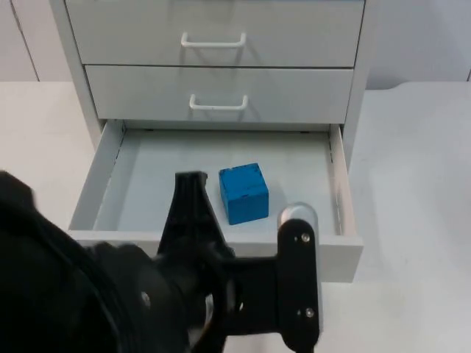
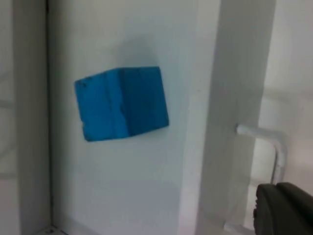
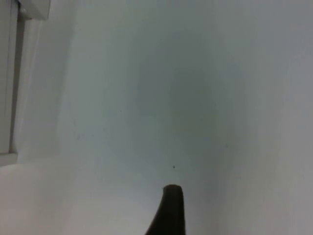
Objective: Open the drawer with the left hand, place the block into the drawer with the right hand, then close the drawer with the left hand.
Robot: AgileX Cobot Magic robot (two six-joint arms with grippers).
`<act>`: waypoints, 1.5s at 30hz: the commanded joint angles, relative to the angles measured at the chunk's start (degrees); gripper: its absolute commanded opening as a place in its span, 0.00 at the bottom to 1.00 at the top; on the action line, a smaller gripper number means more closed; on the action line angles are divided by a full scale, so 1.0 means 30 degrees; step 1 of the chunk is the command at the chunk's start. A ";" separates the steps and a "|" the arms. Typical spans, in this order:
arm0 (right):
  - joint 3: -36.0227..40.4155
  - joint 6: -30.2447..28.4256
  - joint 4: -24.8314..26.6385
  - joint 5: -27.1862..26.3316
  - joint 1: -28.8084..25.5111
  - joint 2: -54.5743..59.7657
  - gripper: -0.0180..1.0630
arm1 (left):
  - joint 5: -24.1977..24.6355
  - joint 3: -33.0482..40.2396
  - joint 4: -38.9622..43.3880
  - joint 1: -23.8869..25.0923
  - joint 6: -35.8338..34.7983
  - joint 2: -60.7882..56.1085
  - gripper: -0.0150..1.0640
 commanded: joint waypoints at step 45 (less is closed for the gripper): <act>-0.0012 -0.0008 -0.0099 -0.0527 -0.0054 -0.0150 0.67 | -0.0765 -0.3291 0.0379 0.4870 -0.0459 0.2505 0.01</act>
